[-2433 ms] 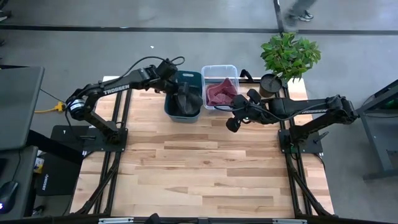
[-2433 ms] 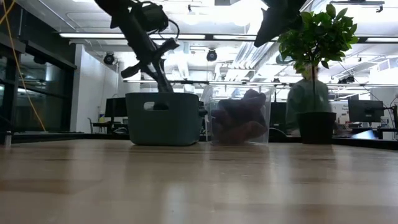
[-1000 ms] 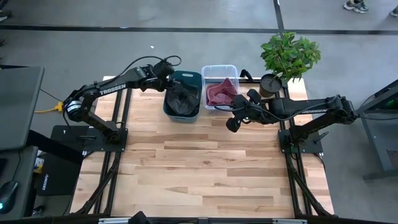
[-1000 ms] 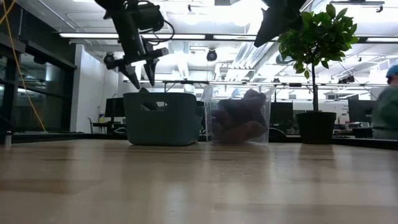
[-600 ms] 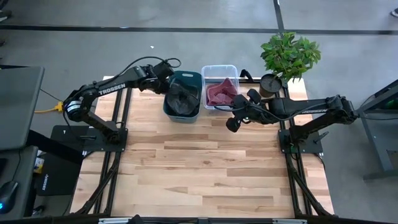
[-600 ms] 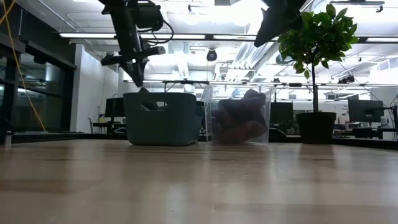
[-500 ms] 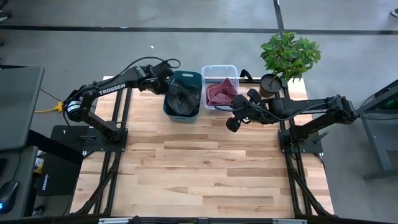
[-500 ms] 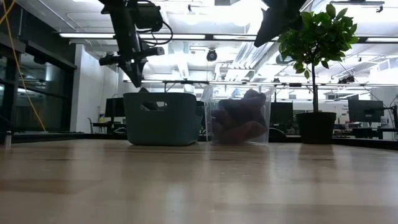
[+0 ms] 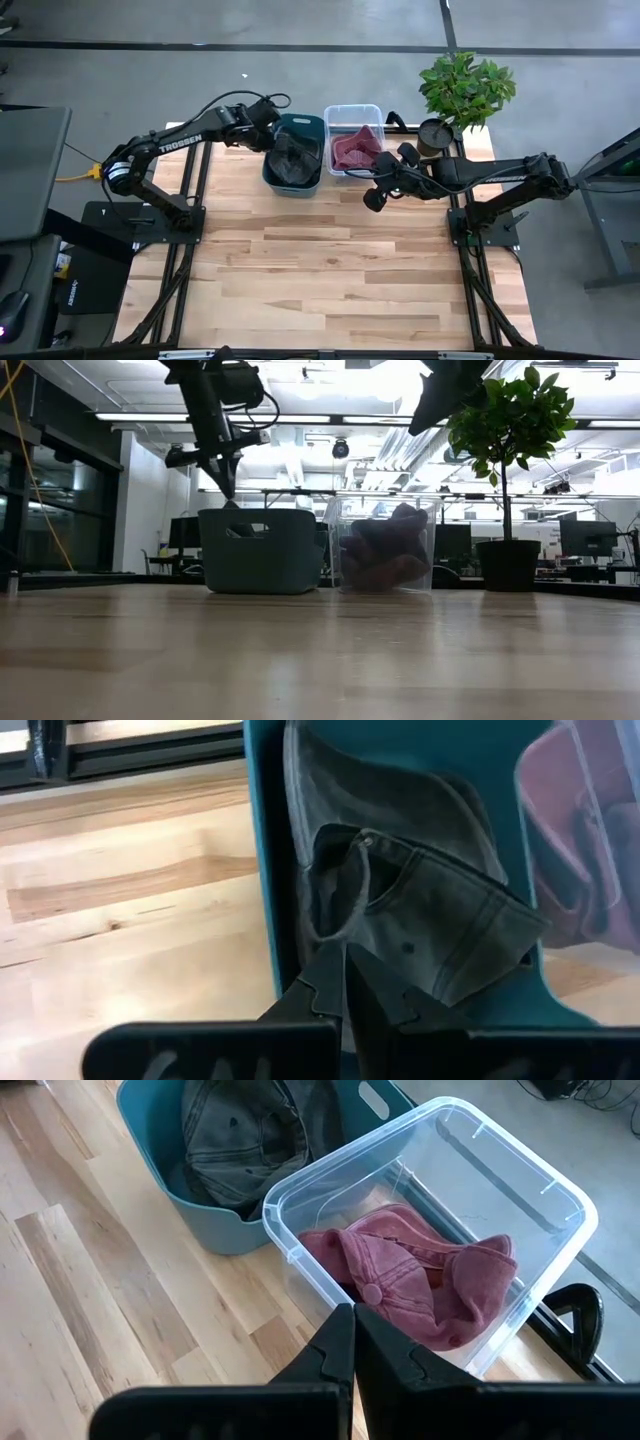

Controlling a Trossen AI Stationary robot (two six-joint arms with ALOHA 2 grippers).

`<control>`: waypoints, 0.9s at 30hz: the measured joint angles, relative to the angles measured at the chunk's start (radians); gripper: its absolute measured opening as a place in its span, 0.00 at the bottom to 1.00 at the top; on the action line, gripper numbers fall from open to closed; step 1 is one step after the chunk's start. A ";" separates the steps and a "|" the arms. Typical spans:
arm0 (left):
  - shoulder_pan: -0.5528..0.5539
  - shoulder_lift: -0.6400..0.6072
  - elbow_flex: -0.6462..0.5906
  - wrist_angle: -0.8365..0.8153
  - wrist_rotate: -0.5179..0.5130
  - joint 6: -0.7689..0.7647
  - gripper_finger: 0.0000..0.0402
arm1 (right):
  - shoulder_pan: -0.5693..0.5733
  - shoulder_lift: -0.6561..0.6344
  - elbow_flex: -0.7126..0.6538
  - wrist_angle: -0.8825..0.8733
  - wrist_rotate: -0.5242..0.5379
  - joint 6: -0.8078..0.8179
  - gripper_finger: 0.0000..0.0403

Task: Pick & Place hat
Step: Put the black cap into the blue bin

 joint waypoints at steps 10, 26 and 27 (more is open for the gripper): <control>0.000 0.035 0.000 0.012 -0.001 -0.012 0.00 | 0.000 0.000 0.000 0.000 0.000 -0.001 0.00; 0.000 0.152 -0.001 0.041 -0.070 -0.027 0.00 | 0.000 0.000 0.000 0.000 -0.013 0.001 0.00; 0.000 0.152 -0.001 0.048 -0.072 -0.030 0.00 | 0.000 0.000 0.000 0.000 -0.013 0.001 0.00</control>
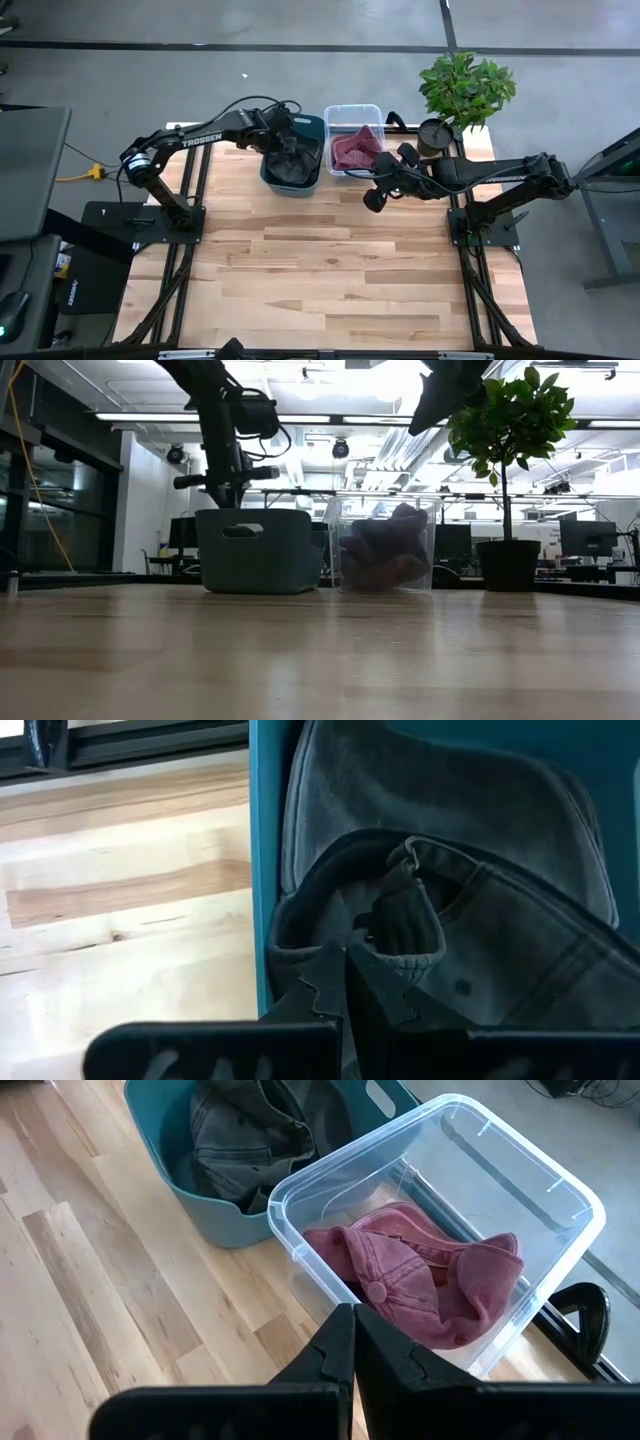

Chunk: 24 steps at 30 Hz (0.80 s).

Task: Pick & Place hat
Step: Put the black cap into the blue bin, then return to Home Position

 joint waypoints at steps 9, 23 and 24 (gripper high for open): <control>0.001 -0.016 0.122 -0.125 -0.041 0.013 0.00 | 0.000 -0.004 0.000 0.000 -0.025 -0.016 0.00; -0.008 -0.174 0.249 -0.065 0.215 0.069 0.00 | 0.000 -0.141 0.000 -0.016 -0.034 -0.066 0.00; -0.009 -0.194 0.249 -0.058 0.231 0.074 0.00 | 0.000 -0.153 0.000 -0.019 -0.036 -0.069 0.00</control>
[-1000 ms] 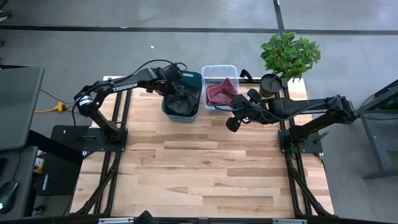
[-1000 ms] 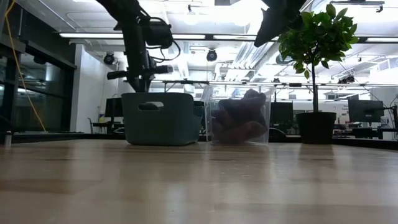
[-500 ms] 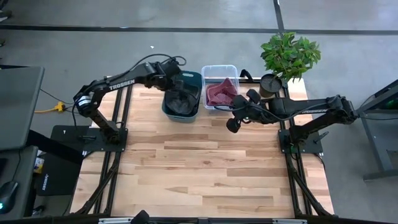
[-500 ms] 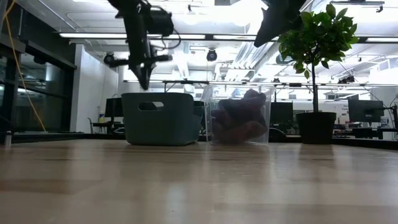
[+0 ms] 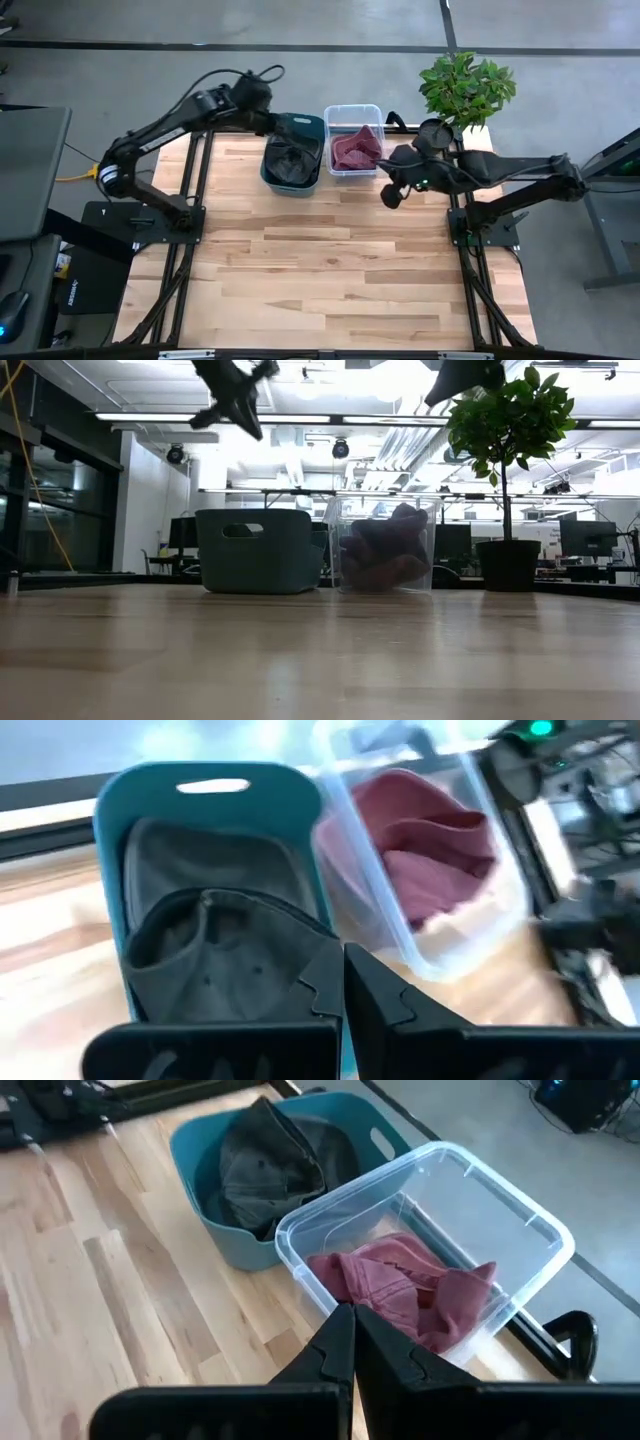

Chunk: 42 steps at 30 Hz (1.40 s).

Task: Pick & Place hat
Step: Return to Home Position

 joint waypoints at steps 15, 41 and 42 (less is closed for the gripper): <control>-0.122 -0.174 -0.001 -0.020 0.113 0.036 0.00 | 0.000 -0.191 0.000 -0.082 -0.058 -0.044 0.00; -0.545 -0.906 -1.055 0.837 -0.064 -0.429 0.00 | 0.132 -0.709 -0.808 0.814 -0.047 0.001 0.00; -0.554 -0.943 -1.084 0.861 -0.088 -0.441 0.00 | 0.130 -0.726 -0.837 0.858 -0.041 -0.003 0.00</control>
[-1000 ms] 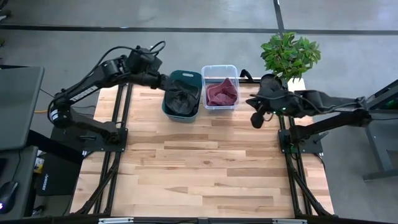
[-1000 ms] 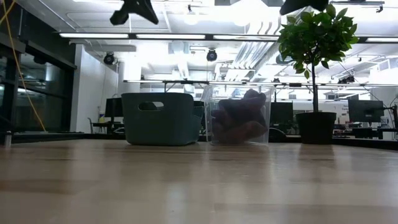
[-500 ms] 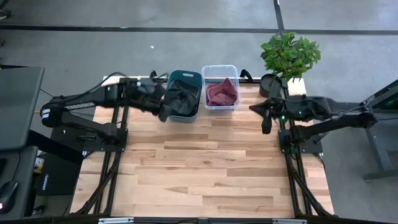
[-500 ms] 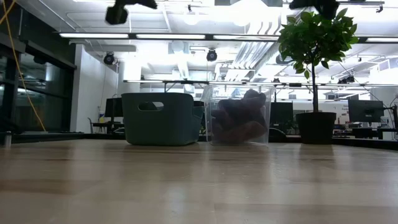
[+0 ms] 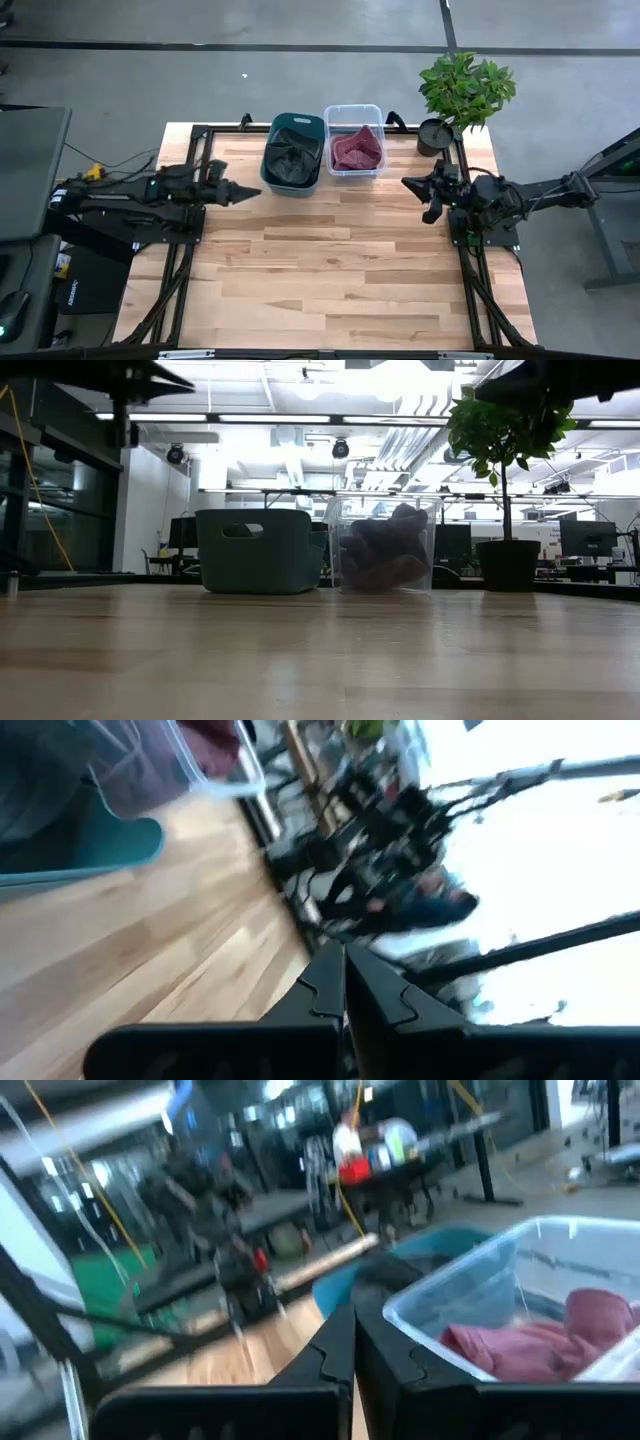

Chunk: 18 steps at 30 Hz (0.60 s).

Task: Pick & Place hat
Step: Return to Home Position

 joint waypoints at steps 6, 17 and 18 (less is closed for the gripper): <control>-0.040 -0.150 -0.100 -0.025 -0.104 -0.022 0.00 | -0.025 -0.059 -0.152 0.249 -0.012 -0.002 0.00; -0.039 -0.240 -0.256 0.032 -0.162 -0.048 0.00 | -0.110 -0.058 -0.326 0.475 -0.025 0.058 0.00; -0.039 -0.244 -0.276 0.064 -0.163 -0.054 0.00 | -0.120 -0.058 -0.338 0.502 -0.035 0.063 0.00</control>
